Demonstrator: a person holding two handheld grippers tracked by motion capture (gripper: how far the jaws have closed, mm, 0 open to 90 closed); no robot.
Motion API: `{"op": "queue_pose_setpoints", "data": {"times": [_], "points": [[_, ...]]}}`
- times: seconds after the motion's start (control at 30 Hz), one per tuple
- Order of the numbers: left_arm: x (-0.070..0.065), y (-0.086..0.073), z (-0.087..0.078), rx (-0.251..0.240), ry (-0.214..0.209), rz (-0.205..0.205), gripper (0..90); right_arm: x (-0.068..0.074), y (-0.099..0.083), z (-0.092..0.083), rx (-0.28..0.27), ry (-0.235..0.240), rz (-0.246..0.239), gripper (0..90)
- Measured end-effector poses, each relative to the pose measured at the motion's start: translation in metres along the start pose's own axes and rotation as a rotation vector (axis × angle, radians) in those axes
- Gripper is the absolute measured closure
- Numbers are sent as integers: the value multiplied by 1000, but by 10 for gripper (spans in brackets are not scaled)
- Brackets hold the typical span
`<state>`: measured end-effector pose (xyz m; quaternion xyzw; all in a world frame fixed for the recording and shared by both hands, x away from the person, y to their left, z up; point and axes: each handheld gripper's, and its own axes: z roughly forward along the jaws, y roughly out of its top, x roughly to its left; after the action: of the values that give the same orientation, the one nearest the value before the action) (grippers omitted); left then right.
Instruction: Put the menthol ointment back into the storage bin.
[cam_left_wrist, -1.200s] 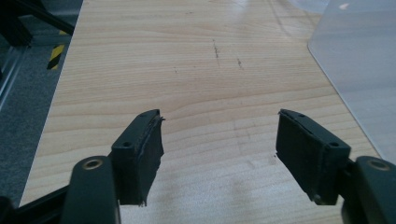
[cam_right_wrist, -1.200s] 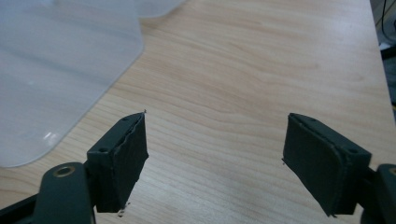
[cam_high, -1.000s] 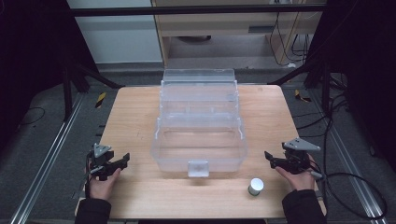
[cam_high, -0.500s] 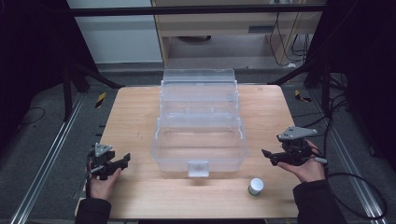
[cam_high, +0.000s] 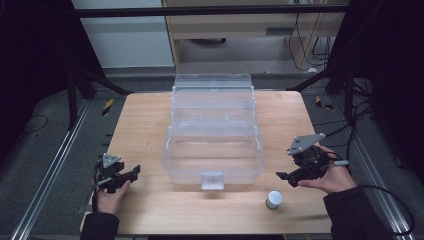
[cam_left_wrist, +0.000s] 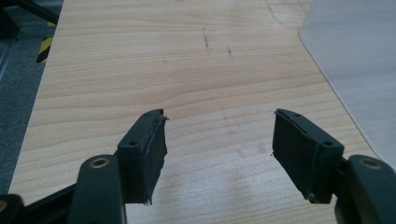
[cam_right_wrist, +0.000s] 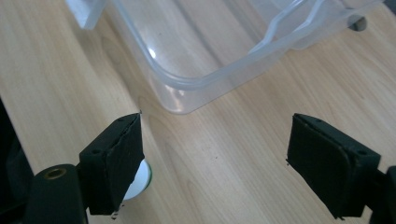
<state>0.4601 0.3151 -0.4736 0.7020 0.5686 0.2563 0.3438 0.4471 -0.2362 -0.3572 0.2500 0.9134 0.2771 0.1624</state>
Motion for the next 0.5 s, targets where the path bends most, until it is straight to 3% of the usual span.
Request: {"op": "queue_pose_setpoints", "data": {"times": [0.5], "points": [[-2, 0, 1, 6, -8, 16, 351, 15, 5, 7, 116, 92, -84, 213]]}}
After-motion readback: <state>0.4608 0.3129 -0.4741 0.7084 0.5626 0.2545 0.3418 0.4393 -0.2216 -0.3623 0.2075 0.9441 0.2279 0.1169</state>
